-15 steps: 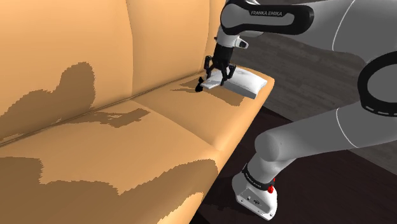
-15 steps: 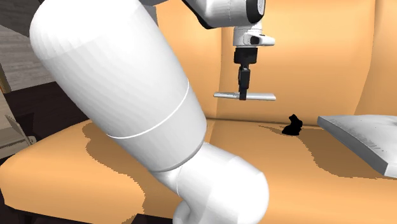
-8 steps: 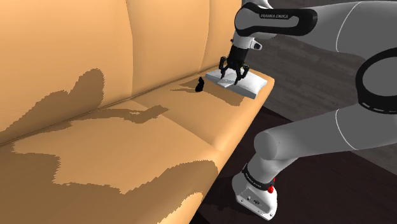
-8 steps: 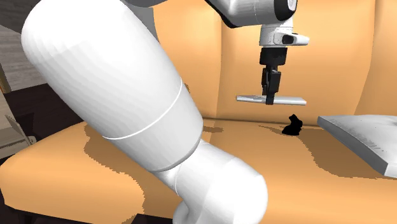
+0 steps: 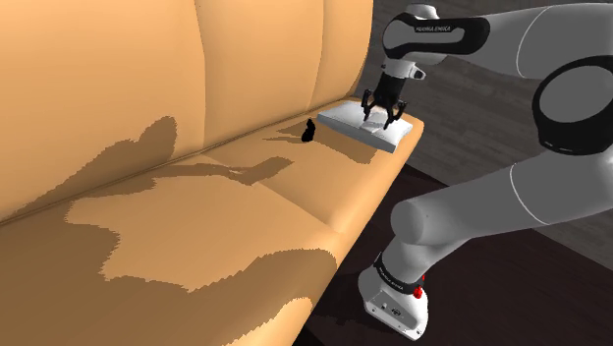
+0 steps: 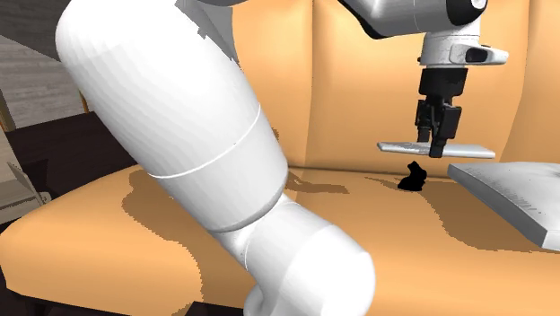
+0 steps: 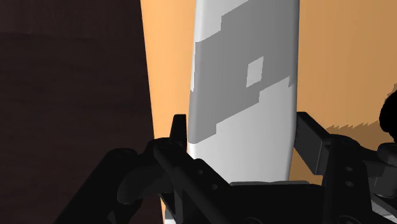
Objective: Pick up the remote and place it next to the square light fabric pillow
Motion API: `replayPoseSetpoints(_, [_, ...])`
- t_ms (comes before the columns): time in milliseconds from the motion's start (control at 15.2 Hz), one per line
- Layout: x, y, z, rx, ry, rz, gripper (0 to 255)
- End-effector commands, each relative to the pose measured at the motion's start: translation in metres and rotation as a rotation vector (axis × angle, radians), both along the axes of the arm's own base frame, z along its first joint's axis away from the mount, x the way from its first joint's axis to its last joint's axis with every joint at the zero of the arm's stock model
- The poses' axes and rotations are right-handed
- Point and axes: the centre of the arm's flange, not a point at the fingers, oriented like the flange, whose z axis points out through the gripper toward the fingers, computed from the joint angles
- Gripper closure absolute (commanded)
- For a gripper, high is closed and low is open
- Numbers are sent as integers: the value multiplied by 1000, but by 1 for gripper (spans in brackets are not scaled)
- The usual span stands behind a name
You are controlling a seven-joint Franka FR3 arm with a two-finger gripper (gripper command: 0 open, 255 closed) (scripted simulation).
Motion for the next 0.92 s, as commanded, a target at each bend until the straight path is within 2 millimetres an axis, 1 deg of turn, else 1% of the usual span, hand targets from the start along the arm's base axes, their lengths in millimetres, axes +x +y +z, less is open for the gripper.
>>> replayPoseSetpoints(0, [-12, -25, 0, -1, 0, 1, 255])
replayPoseSetpoints(264, [-31, -74, 1, -1, 0, 1, 255])
replayPoseSetpoints(330, [-34, -81, 1, -1, 0, 1, 255])
replayPoseSetpoints(858, [-34, -81, -42, -1, 0, 1, 255])
